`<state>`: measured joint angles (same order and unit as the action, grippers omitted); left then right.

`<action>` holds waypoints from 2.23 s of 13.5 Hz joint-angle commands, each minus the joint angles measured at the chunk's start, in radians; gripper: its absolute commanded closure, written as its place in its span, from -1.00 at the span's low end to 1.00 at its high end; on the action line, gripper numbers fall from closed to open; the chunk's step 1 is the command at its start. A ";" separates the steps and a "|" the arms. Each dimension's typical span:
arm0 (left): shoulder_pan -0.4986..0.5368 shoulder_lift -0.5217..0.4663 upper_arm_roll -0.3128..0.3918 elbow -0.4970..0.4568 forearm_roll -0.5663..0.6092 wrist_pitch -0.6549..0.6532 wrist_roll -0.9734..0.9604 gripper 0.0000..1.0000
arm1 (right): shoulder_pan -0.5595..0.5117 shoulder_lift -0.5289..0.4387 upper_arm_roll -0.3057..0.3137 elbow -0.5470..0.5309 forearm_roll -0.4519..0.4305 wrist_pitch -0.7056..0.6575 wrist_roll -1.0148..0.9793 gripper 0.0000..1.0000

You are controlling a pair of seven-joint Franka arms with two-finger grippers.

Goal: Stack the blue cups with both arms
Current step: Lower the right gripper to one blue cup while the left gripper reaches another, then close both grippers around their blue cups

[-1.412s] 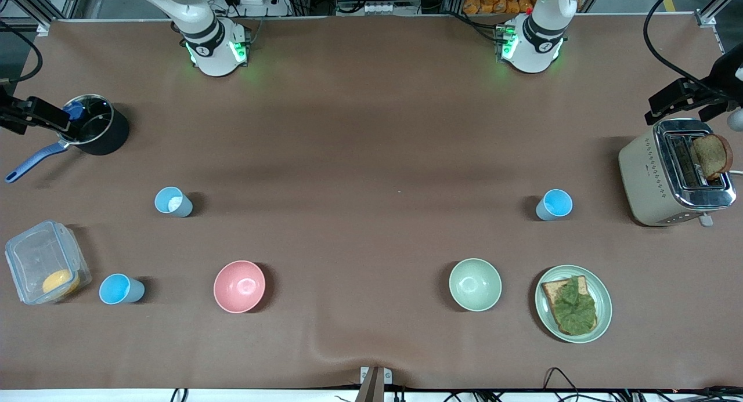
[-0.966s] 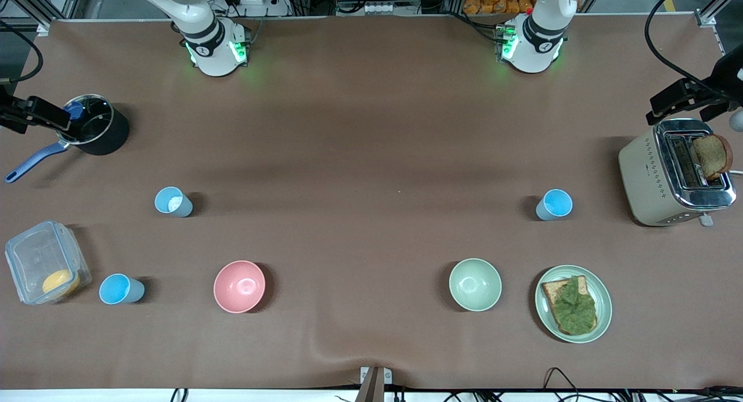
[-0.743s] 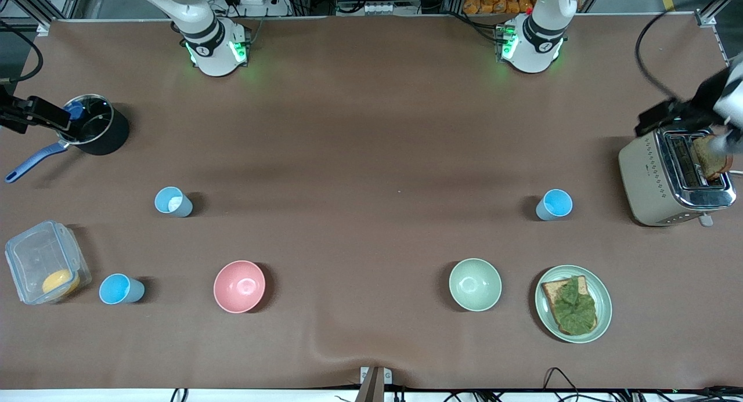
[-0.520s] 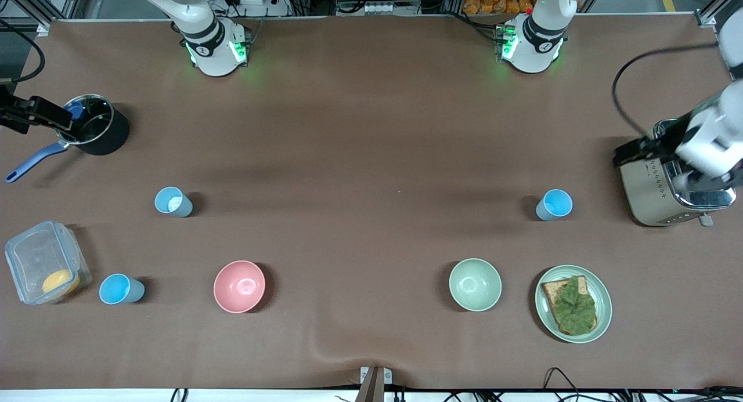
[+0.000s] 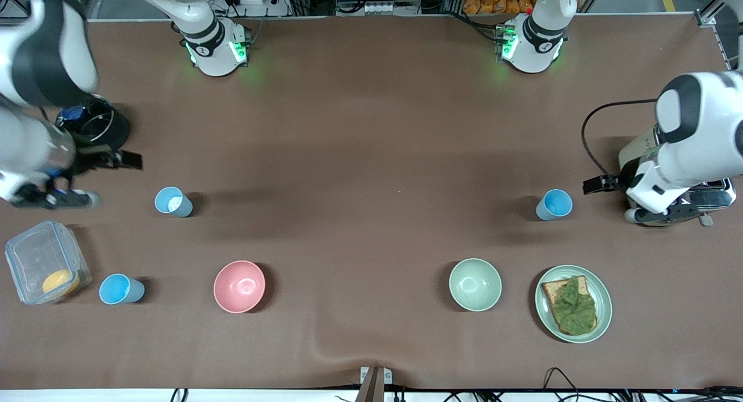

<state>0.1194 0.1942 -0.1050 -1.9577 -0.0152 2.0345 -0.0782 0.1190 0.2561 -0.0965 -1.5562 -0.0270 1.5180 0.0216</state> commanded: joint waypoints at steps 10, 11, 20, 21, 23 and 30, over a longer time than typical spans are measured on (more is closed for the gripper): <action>0.003 0.123 -0.015 -0.113 -0.006 0.225 0.072 -1.00 | -0.005 -0.037 -0.003 -0.652 0.004 0.801 0.011 -1.00; 0.002 0.139 -0.015 -0.112 -0.005 0.237 0.072 -1.00 | -0.009 -0.031 -0.003 -0.666 0.004 0.833 0.011 -1.00; 0.008 0.188 -0.016 -0.121 -0.006 0.296 0.080 1.00 | -0.004 0.020 -0.005 -0.664 0.003 0.829 0.008 1.00; 0.016 0.188 -0.019 -0.118 -0.006 0.296 0.083 1.00 | -0.002 0.022 -0.005 -0.660 0.002 0.829 0.008 1.00; 0.017 0.177 -0.027 -0.109 -0.008 0.296 0.095 1.00 | -0.001 0.019 -0.005 -0.656 0.002 0.821 -0.002 1.00; 0.016 0.010 -0.088 -0.021 -0.054 0.117 0.101 1.00 | 0.102 0.020 0.000 -0.421 0.004 0.496 0.090 1.00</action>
<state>0.1239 0.2705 -0.1670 -2.0104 -0.0397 2.2507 -0.0141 0.1572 0.2726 -0.0975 -2.0475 -0.0239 2.0856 0.0366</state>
